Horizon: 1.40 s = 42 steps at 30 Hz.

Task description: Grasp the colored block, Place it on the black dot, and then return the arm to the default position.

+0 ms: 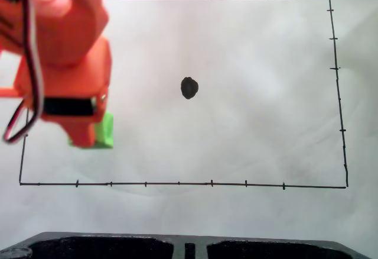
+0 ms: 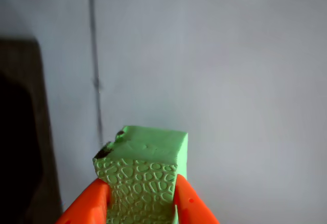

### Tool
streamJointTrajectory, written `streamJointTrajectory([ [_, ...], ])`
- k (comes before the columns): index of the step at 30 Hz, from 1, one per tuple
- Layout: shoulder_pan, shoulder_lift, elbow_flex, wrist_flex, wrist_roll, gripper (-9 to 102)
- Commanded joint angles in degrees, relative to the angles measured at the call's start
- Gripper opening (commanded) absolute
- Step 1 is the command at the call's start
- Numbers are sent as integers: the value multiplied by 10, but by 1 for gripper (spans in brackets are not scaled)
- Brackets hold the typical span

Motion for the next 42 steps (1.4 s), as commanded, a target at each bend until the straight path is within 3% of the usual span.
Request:
streamJointTrajectory([
  [1,-25,77,53,-1,4,8],
  [5,-67,134,121,-14,22,8],
  [14,-140,175,149,38,146,6],
  [31,-167,149,206,-4,209,6],
  [42,-191,129,215,-12,213,14],
])
